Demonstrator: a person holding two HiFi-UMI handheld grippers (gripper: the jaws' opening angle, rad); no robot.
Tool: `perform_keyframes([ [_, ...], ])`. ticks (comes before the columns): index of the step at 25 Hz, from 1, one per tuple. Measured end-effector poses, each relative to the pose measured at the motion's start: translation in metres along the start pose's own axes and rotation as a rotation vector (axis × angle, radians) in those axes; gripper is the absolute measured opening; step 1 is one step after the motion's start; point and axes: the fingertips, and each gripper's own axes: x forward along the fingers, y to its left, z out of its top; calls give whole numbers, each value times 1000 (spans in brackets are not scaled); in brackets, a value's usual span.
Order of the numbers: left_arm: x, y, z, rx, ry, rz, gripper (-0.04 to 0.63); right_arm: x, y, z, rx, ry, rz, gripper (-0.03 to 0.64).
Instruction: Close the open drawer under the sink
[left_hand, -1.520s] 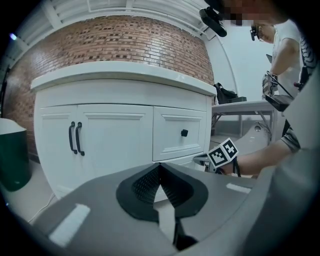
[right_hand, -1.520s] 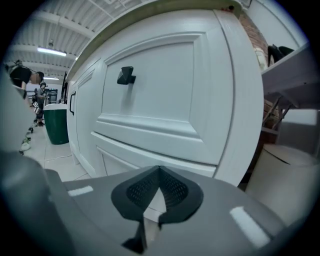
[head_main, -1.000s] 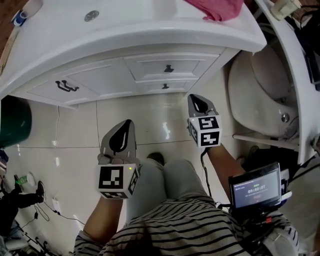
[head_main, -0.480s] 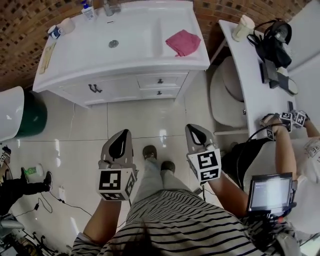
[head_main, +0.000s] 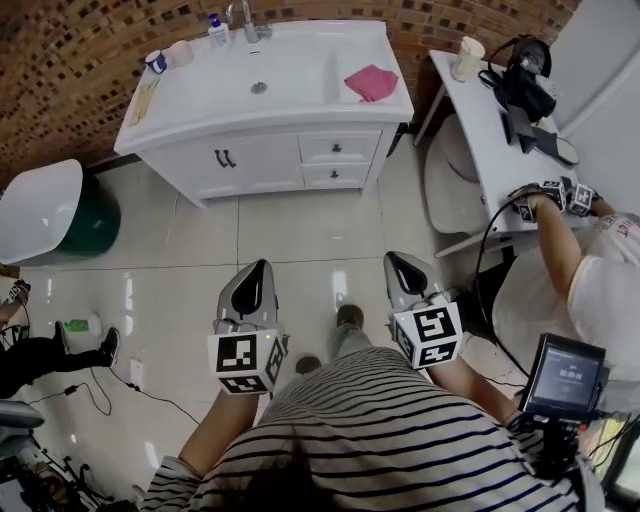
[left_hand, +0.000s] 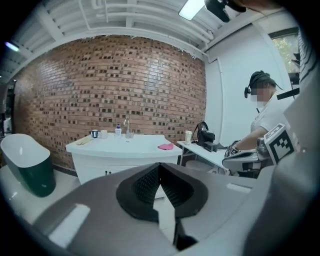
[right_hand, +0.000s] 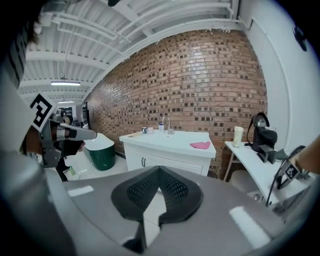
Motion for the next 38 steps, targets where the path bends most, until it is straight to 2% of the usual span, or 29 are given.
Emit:
perform_keyframes([
  [9,-144,12,-32,-4,-53,-63,17,-99,133,2,79,-101,-40,2],
  [13,-184,15,-38,-14,-72,-74,17,-128,165,11,79,-131,-40,2],
  [17,-206,4,-40,-16,-93,-85,17,-151,175,17,71,-164,-41,0],
  [26,-224,-39,-35,33,-122,-120,17,-175,180,19,42,-200,-3,0],
  [34,-217,-37,-27,28,-136,-101,17,-169,177,23,17,-209,5,0],
  [38,-208,-36,-25,31,-149,-72,17,-157,174,25,3,-215,42,0],
])
